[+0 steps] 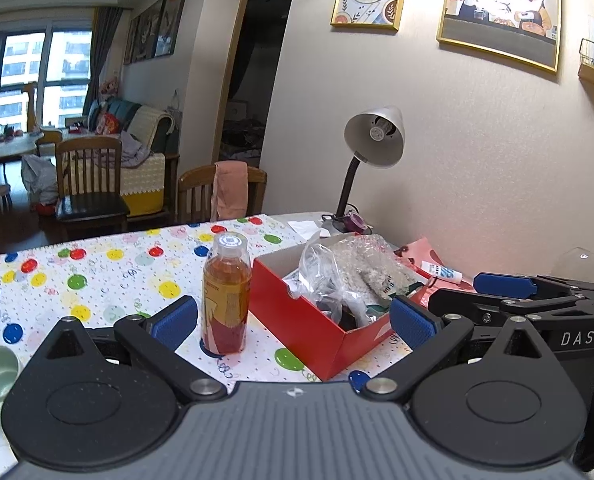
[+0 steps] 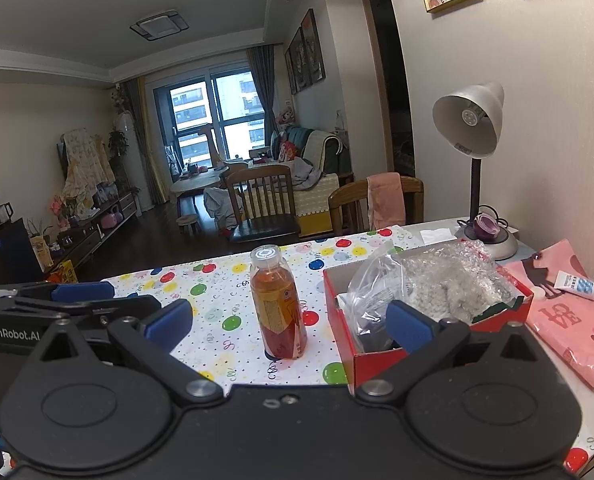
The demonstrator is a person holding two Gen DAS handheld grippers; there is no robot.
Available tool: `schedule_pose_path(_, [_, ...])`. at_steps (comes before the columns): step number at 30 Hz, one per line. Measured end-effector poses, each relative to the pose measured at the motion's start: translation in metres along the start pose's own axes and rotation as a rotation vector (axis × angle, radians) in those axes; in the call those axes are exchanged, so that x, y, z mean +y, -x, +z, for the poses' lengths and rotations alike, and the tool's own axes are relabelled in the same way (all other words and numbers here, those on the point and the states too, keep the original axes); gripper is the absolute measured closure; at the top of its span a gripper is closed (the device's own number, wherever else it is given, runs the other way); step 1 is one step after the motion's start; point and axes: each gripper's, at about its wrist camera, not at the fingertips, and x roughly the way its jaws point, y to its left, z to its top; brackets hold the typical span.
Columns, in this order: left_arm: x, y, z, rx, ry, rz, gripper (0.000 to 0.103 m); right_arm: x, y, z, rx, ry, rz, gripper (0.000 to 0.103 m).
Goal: Organize soft objects
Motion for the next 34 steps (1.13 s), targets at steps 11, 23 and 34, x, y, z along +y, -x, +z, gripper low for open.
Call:
schedule_pose_path(11, [-0.002, 0.003, 0.001, -0.022, -0.017, 0.005, 0.0, 0.0, 0.001, 0.0, -0.009, -0.001, -0.002, 0.0])
schedule_pose_path(23, [-0.007, 0.006, 0.0, -0.047, -0.043, 0.016, 0.0, -0.001, 0.003, 0.0, -0.026, -0.002, -0.008, 0.0])
schedule_pose_path(34, [-0.013, 0.007, 0.001, -0.063, -0.058, 0.019, 0.0, -0.002, 0.008, -0.004, -0.031, -0.01, -0.011, 0.0])
